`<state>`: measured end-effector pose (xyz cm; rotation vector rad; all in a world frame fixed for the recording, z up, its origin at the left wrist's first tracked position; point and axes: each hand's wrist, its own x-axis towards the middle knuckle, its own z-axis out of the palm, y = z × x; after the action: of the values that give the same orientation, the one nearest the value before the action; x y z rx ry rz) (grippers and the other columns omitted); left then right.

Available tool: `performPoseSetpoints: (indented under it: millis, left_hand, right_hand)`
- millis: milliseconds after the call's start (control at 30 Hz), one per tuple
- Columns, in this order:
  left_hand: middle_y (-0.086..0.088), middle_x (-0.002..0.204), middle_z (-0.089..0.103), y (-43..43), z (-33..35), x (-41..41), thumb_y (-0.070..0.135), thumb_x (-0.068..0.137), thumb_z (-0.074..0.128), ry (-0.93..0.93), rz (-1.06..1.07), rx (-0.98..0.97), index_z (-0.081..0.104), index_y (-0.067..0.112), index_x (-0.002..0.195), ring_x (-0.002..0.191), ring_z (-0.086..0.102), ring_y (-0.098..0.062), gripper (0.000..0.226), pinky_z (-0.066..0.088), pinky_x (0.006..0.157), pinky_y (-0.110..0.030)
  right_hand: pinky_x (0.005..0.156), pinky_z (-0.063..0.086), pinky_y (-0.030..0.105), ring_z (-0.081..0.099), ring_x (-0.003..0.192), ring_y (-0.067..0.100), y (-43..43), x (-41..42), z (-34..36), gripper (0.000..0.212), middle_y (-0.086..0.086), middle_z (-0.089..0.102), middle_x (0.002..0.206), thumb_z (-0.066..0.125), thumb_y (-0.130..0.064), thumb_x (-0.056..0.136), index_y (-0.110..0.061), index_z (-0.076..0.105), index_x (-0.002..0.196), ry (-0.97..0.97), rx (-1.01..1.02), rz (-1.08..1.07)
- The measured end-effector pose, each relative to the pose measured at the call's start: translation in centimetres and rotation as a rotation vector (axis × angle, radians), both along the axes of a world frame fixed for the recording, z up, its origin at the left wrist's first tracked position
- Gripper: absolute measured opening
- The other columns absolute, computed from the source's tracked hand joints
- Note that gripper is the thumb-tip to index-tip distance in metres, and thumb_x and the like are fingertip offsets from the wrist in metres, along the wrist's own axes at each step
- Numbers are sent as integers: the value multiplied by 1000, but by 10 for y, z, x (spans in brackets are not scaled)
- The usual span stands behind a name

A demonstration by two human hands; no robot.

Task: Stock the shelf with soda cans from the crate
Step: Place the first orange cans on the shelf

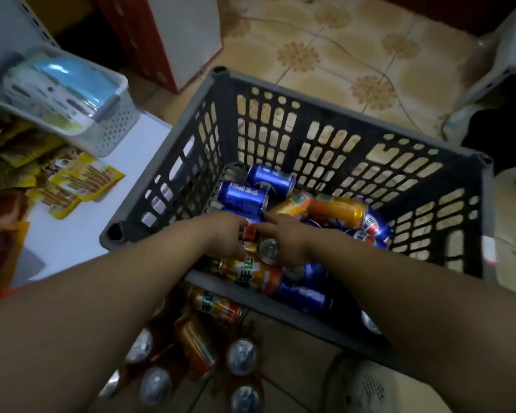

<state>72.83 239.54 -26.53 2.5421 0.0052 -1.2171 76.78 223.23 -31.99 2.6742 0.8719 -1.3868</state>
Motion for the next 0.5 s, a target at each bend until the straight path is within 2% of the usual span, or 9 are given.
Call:
performPoseSetpoints:
  millis: [67, 133, 233, 333, 400, 500]
  left_hand:
    - [1, 125, 58, 3, -5, 1, 35, 81, 71, 15, 9, -10, 49, 28, 132, 107, 56, -20, 56, 46, 94, -35]
    - [0, 128, 57, 4, -1, -3, 34, 81, 71, -5, 52, -32, 47, 27, 135, 110, 56, -20, 59, 46, 95, -36]
    - [-2, 143, 45, 6, 17, -14, 31, 83, 71, -62, 138, -93, 35, 23, 145, 125, 48, -22, 73, 41, 103, -34]
    - [-2, 147, 41, 10, 51, -29, 26, 80, 74, -128, 213, -194, 31, 22, 147, 129, 45, -21, 80, 39, 102, -30]
    - [2, 142, 45, 12, 85, -43, 26, 77, 77, -187, 271, -270, 31, 25, 147, 124, 48, -18, 84, 40, 97, -27]
    - [15, 117, 56, 15, 148, -74, 20, 72, 80, -323, 383, -436, 37, 35, 140, 109, 56, -8, 82, 44, 89, -23]
  right_hand:
    - [114, 21, 58, 2, 146, 33, 4, 3, 2, 104, -2, 5, 160, 76, -22, 76, -41, 7, 151, -22, -43, 163]
    - [109, 31, 54, 19, 141, 32, 3, 4, 10, 96, 2, 20, 157, 76, -26, 77, -38, 15, 150, -68, -8, 164]
    - [95, 47, 41, 50, 120, 23, -7, -3, 35, 81, 0, 47, 140, 75, -38, 77, -34, 29, 144, -117, 155, -131]
    - [84, 53, 33, 60, 102, 17, -13, -16, 84, 64, -3, 60, 118, 77, -36, 74, -31, 45, 130, -84, 420, -490]
    - [79, 53, 30, 61, 97, 16, -10, -28, 125, 49, -3, 60, 109, 75, -32, 77, -32, 49, 118, -34, 605, -640]
    - [81, 54, 37, 60, 99, 20, 1, -49, 192, 36, 1, 59, 109, 67, -26, 84, -27, 51, 116, 36, 824, -738]
